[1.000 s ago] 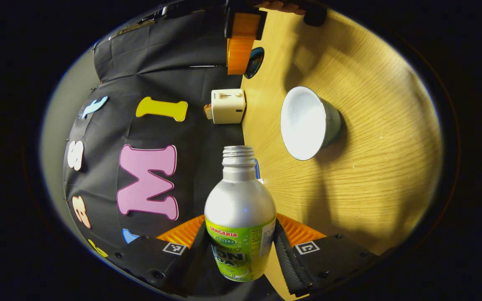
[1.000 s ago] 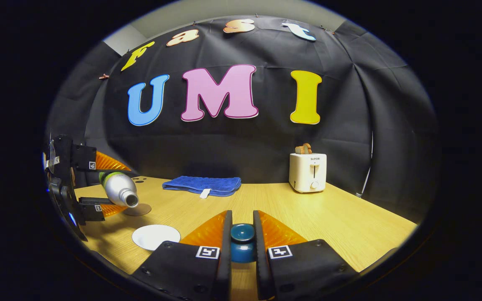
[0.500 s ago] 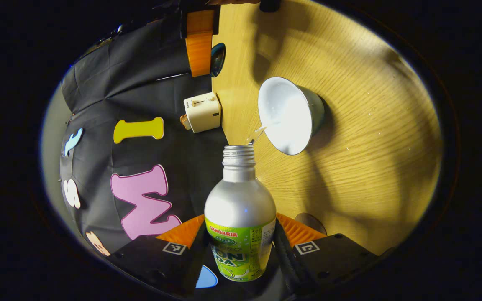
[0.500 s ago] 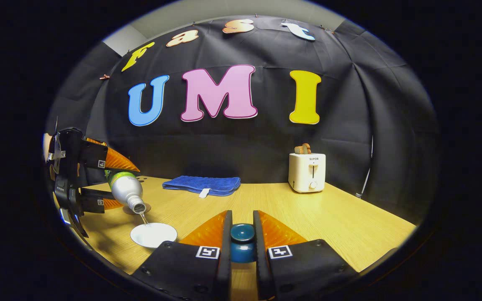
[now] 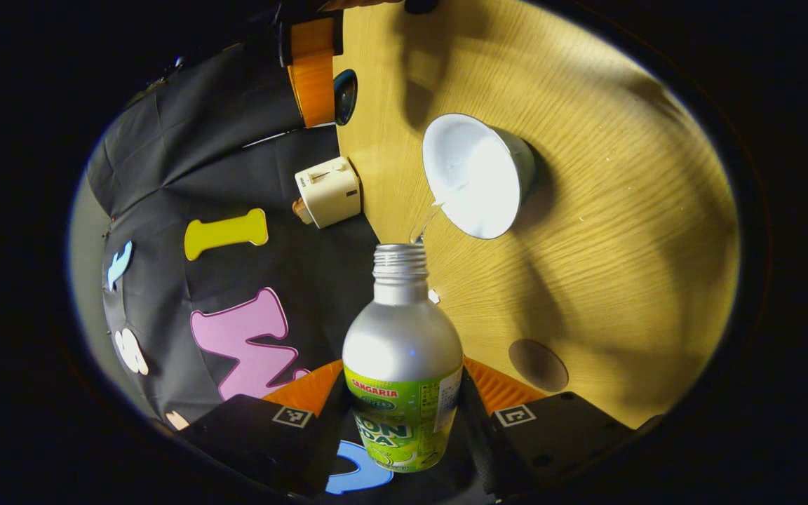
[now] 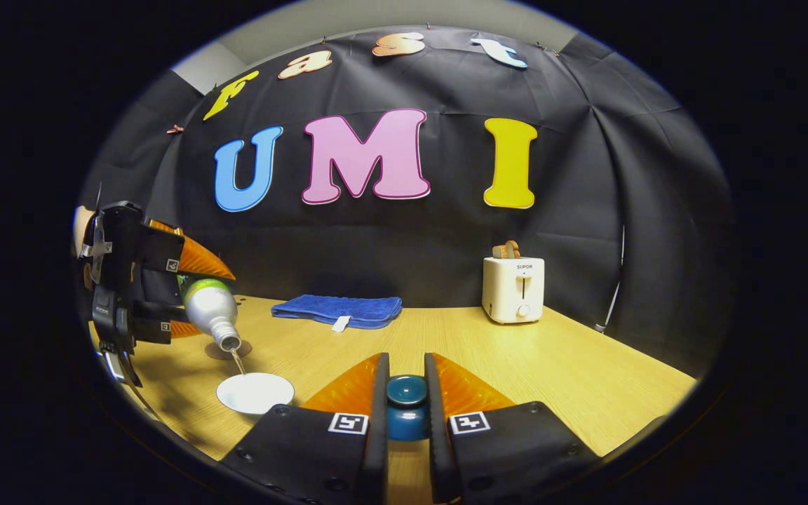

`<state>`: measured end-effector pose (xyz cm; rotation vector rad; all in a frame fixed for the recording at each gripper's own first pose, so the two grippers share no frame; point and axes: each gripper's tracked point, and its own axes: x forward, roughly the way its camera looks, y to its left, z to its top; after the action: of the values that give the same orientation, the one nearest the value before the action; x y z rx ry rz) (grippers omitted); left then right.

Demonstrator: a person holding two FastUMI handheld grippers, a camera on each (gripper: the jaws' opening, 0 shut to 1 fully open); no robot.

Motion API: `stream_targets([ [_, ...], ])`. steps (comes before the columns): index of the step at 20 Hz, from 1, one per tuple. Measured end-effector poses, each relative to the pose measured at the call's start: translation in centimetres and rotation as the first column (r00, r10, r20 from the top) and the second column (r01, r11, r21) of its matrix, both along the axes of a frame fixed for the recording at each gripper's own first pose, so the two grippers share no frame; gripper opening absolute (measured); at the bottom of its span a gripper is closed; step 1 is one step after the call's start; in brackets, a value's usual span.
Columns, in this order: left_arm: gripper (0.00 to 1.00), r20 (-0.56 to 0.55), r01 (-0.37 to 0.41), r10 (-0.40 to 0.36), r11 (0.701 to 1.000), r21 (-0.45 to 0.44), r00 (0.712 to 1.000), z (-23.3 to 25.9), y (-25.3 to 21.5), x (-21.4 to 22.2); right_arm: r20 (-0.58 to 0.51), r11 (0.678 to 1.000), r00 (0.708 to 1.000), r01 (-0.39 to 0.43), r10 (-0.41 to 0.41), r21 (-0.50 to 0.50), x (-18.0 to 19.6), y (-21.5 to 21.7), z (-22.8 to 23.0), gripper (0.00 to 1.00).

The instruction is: Open the teacup lid with one hand, grasp the water bottle and pour water into the teacup with the other hand; after pouring, place the water bottle on the coaster and then close the teacup lid.

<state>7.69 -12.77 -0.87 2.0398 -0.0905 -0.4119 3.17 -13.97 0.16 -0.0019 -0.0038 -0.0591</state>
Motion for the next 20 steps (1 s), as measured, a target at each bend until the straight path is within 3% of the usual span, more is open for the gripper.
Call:
stream_targets([
  [20, 0.79, 0.05, 0.033, -0.043, 0.983, 0.182, 0.998, 0.7, -0.6, -1.3, 0.001, 1.0, 1.0, 0.002, -0.002, 0.0, 0.0, 0.1, -0.1, 0.28],
])
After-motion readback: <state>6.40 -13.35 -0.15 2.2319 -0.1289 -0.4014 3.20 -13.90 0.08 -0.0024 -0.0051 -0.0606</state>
